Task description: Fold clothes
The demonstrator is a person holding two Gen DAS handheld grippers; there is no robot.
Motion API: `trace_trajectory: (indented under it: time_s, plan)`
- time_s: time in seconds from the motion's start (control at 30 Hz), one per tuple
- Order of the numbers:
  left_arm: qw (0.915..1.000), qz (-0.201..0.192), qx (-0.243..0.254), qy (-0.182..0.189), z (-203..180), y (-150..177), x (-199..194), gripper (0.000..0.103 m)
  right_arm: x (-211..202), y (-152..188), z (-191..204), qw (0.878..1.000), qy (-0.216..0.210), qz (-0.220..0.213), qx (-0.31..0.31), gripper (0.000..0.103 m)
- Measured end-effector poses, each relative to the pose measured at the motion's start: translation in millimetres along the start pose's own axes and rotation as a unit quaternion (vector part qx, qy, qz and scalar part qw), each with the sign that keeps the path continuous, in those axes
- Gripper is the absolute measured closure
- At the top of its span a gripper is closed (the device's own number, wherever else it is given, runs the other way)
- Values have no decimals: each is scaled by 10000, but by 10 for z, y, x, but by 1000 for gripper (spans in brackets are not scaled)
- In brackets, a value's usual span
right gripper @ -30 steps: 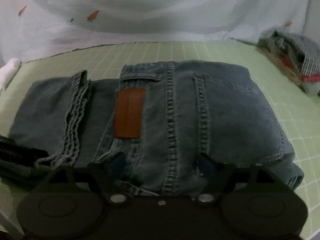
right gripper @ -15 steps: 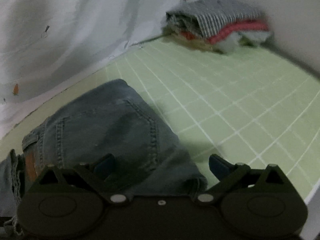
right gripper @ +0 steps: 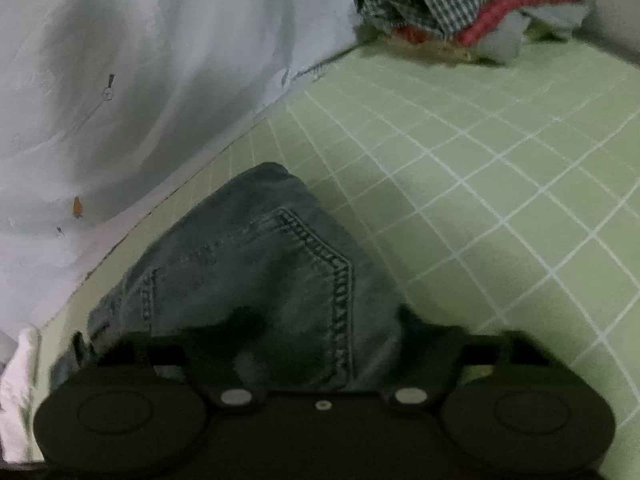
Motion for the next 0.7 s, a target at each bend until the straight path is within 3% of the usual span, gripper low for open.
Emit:
trace_trajectory:
  time_s: [0.1,0.2,0.5,0.7]
  plan:
    - [10000,3,-95,-21,10,12,-5,0,-45,-6,-78,9989,-209,-12,421,75]
    - [9998,39,-183,-1,24,16,-18,0,-155,-26,-47,9972,-394,-146,616,80]
    - [9998,181,-49,108,91,-36,-59,0,-596,-83,458,9860,-1275,-690,827,83]
    - [9996,-99,-219,138,358,-55,-202,0,-752,-51,927,9794,-1719,-809,688,83]
Point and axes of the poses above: each gripper's, at about its wrist camera, not at the fingertips, and x roughly the way its jaws point, z to its left, y to its underside, the point moved 1 cm from there along x, roughly the way its jaws point, and after that the axes turned 4 degrees about -z, right-handed, at the moved point
